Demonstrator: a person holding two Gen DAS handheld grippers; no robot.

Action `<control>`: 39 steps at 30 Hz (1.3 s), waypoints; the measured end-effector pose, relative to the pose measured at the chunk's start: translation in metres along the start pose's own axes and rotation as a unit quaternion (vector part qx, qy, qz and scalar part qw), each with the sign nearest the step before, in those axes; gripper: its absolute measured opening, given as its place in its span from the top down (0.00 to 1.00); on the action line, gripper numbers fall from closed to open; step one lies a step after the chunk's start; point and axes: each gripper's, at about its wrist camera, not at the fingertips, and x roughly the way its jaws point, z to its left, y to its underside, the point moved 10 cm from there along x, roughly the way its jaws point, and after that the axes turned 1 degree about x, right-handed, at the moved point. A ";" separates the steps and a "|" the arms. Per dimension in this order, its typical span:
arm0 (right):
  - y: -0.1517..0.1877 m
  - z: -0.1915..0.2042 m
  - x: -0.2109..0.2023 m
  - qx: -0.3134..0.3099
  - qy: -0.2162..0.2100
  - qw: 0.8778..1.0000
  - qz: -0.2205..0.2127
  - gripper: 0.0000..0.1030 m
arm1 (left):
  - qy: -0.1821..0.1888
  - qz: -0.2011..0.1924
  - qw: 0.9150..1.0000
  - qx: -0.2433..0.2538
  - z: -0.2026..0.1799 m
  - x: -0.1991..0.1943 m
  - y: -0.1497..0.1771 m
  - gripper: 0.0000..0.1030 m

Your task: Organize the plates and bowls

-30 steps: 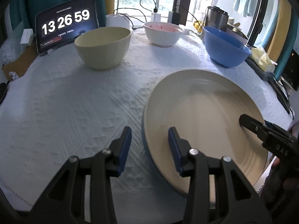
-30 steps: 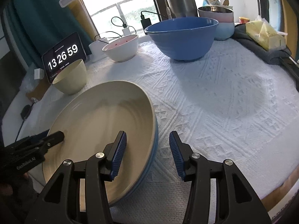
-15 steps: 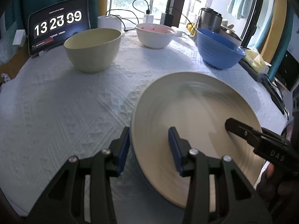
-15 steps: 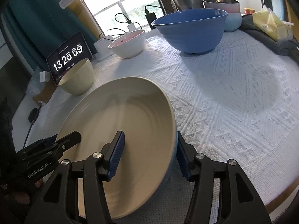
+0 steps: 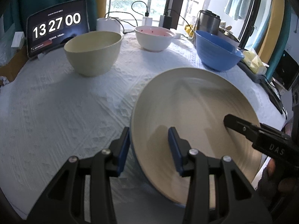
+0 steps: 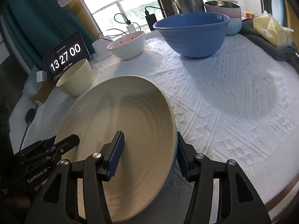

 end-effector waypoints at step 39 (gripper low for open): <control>-0.014 0.109 0.057 -0.073 -0.027 0.996 0.042 0.45 | -0.029 -0.022 0.995 -0.095 0.126 -0.016 -0.008 0.59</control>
